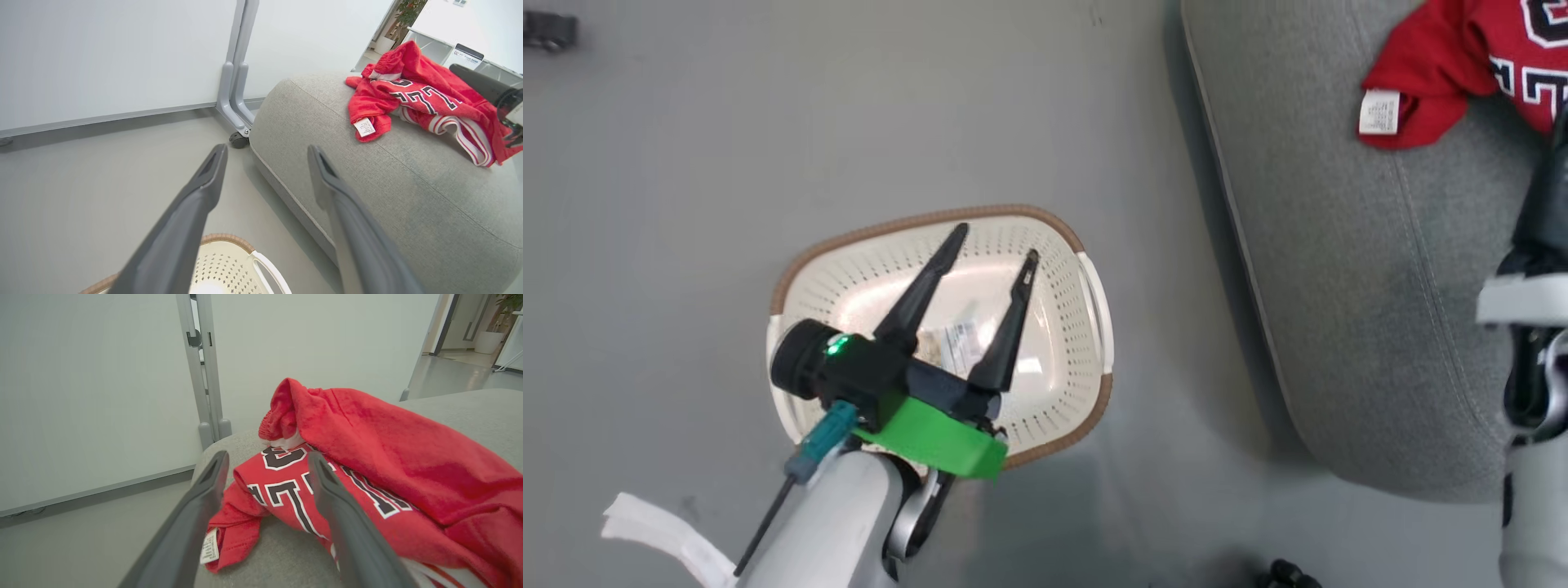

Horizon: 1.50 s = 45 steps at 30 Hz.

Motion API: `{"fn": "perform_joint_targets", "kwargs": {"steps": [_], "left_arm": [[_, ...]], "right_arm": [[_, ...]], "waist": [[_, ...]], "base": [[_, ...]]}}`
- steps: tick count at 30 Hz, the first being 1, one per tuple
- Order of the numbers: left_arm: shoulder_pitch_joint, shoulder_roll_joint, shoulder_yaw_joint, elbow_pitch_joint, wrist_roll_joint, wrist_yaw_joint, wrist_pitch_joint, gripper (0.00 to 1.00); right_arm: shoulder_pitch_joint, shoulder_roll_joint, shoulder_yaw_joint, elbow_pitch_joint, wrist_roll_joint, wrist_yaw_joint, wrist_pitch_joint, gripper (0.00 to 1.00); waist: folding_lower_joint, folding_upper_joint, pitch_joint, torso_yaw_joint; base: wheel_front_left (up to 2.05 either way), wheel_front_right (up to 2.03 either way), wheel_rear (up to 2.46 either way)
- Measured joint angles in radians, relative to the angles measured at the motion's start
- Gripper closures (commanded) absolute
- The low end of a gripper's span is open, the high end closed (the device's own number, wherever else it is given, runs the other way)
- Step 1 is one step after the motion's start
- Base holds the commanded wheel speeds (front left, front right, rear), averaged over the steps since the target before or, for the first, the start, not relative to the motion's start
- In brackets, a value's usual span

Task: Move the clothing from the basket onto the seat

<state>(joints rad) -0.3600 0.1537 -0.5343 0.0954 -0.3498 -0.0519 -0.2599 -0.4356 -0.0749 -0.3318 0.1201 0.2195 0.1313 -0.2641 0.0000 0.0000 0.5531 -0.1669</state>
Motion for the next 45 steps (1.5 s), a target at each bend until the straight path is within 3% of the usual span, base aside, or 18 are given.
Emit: {"fn": "perform_joint_targets", "kwargs": {"steps": [6,15,21,32,45], "left_arm": [[0.081,-0.074,0.17,-0.028,0.008,0.003,-0.004,0.0],[0.236,-0.102,0.351,-0.013,0.074,0.009,-0.004,0.0],[0.328,-0.102,0.401,-0.013,0.083,0.031,-0.004,0.0],[0.46,-0.104,0.435,-0.039,0.115,0.016,-0.004,0.0],[0.484,-0.104,0.436,-0.04,0.137,0.003,-0.004,0.0]], "right_arm": [[0.135,0.005,0.139,-0.019,0.019,0.0,0.0,0.0],[0.276,-0.01,0.285,-0.03,0.017,0.0,0.0,0.0],[0.368,-0.008,0.33,-0.069,0.014,0.0,0.0,0.0],[0.489,0.011,0.369,-0.13,-0.008,0.0,0.0,0.0],[0.521,0.02,0.367,-0.128,-0.011,0.0,0.0,0.0]], "waist": [[0.0,0.0,-0.11,0.049],[0.0,0.0,-0.281,0.135],[0.0,0.0,-0.389,0.182],[-0.0001,0.0,-0.548,0.231],[-0.0001,0.0,-0.607,0.222]], "base": [[0.0,0.0,0.0],[0.0,0.0,0.0],[0.0,0.0,0.0],[0.0,0.0,0.0],[0.0,0.0,0.0]]}}
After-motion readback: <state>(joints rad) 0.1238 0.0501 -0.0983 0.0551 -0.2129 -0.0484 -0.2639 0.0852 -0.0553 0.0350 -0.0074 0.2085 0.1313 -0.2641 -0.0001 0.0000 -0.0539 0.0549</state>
